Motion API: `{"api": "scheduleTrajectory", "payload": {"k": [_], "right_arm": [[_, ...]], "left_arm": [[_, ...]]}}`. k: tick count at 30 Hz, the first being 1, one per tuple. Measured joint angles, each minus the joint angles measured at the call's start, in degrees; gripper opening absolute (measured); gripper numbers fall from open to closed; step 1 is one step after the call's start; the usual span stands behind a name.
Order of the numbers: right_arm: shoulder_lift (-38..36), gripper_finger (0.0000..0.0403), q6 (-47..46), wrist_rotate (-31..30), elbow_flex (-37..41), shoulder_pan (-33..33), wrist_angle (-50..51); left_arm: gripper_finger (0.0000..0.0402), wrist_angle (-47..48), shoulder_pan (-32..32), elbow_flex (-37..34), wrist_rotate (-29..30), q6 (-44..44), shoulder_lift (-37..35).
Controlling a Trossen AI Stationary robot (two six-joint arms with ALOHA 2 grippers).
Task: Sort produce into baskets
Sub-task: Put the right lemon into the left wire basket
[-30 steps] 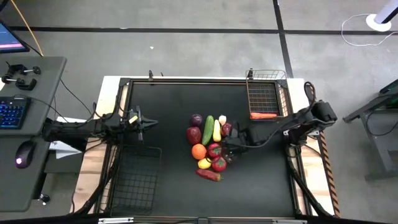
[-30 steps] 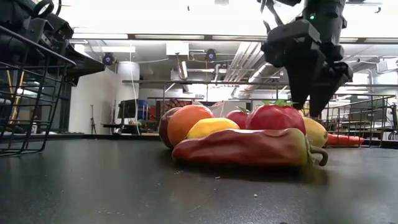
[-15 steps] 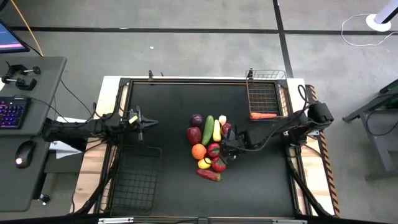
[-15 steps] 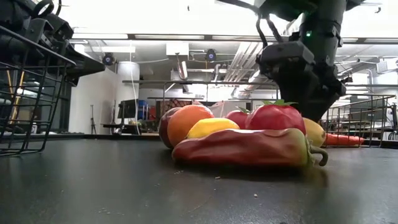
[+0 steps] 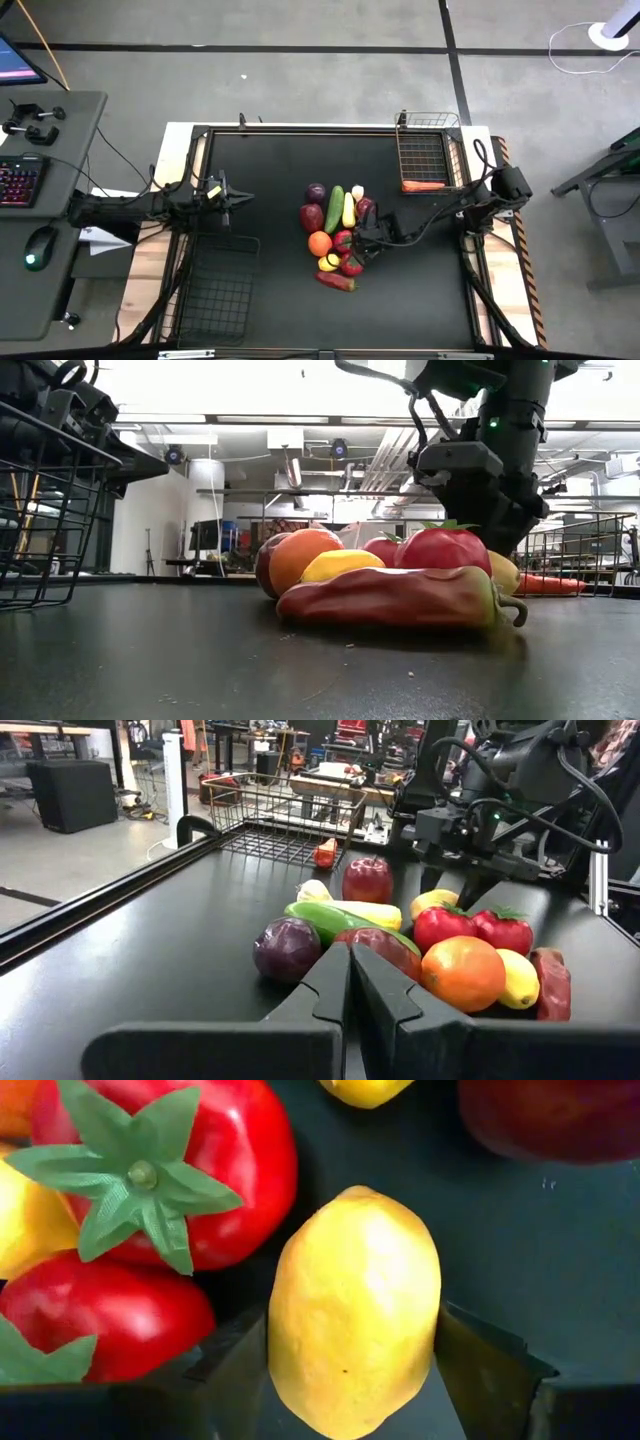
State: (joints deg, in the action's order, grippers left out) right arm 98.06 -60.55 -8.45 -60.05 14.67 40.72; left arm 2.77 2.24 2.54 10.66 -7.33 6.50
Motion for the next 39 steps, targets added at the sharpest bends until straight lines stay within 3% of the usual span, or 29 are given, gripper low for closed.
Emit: {"api": "scheduleTrajectory", "payload": {"k": [4, 8, 11, 14, 19, 23, 31, 35, 39], "right_arm": [[-3.8, 0.0214, 1.9, -2.0, -3.2, 0.7, 4.3], [-9.3, 0.0204, 6.5, -8.4, -8.5, 1.0, 4.1], [-11.2, 0.0205, 13.5, -12.4, -11.5, 0.8, -6.0], [-10.2, 0.0207, 21.6, -10.8, -13.4, 0.0, -21.5], [-0.5, 0.0207, 29.7, -6.2, -15.9, -1.1, -41.6], [9.7, 0.0208, 32.5, 0.6, -22.5, -1.6, -51.0], [29.0, 0.0209, 37.1, 10.5, -46.2, -1.7, -52.0], [36.7, 0.0216, 35.6, 11.7, -57.8, -1.7, -46.1], [42.1, 0.0252, 35.5, 13.6, -68.4, -1.7, -39.0]], "left_arm": [[0.0, 0.0, 0.0, 0.0, 0.0, 0.0, 0.0], [0.0, 0.0, 0.0, 0.0, 0.0, 0.0, 0.0], [0.0, 0.0, 0.0, 0.0, 0.0, 0.0, 0.0], [0.0, 0.0, 0.0, 0.0, 0.0, 0.0, 0.0], [0.0, 0.0, 0.0, 0.0, 0.0, 0.0, 0.0], [0.0, 0.0, 0.0, 0.0, 0.0, 0.0, 0.0], [0.0, 0.0, 0.0, 0.0, 0.0, 0.0, 0.0], [0.0, 0.0, 0.0, 0.0, 0.0, 0.0, 0.0], [0.0, 0.0, 0.0, 0.0, 0.0, 0.0, 0.0]]}}
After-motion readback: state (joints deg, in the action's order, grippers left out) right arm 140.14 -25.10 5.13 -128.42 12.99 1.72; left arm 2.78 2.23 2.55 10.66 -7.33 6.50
